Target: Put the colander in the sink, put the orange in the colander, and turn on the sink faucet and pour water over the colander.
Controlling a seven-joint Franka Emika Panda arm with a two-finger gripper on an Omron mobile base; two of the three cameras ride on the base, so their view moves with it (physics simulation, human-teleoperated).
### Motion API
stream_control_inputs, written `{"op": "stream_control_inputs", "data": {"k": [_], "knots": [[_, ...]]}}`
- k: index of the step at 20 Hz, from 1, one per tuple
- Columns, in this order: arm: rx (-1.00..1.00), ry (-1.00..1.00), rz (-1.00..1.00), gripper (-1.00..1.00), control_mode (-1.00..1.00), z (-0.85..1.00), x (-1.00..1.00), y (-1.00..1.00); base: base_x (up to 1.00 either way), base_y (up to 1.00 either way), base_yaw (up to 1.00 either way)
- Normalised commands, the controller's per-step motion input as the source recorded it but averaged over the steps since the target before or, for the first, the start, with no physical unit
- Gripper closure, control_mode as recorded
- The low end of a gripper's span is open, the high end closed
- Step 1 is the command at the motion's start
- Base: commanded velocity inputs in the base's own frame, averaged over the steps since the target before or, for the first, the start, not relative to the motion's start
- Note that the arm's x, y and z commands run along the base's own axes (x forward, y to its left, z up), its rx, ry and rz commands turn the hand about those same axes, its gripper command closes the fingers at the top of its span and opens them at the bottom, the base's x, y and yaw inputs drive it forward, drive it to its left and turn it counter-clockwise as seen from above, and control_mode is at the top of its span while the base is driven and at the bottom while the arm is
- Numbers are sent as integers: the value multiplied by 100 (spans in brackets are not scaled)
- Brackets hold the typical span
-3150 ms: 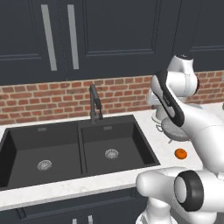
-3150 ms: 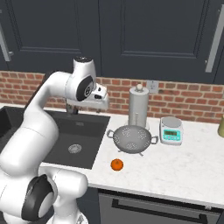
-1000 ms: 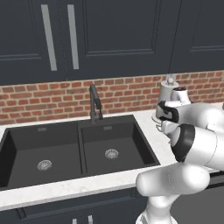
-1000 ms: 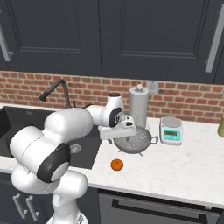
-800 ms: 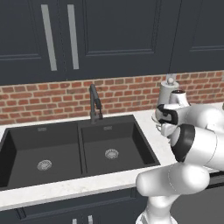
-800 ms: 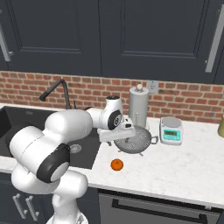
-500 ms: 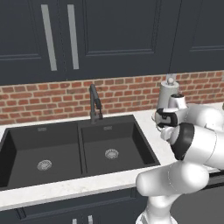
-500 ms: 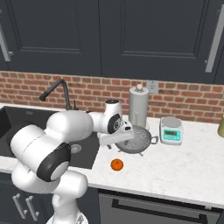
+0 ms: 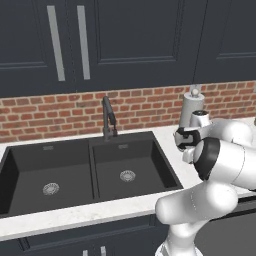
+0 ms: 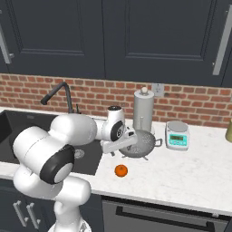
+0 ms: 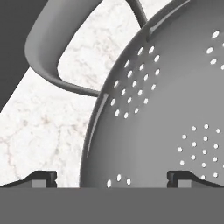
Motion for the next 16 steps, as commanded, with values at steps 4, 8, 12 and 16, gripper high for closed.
{"op": "stream_control_inputs", "data": {"k": [4,8,12,16], "knots": [[0,0,9,100,-100,-9,4,3,0,0,0],[2,-5,9,100,-100,0,0,0,0,0,0],[5,-12,8,100,-100,0,0,1,0,0,0],[8,-17,8,100,-100,2,-10,9,0,0,0]]}}
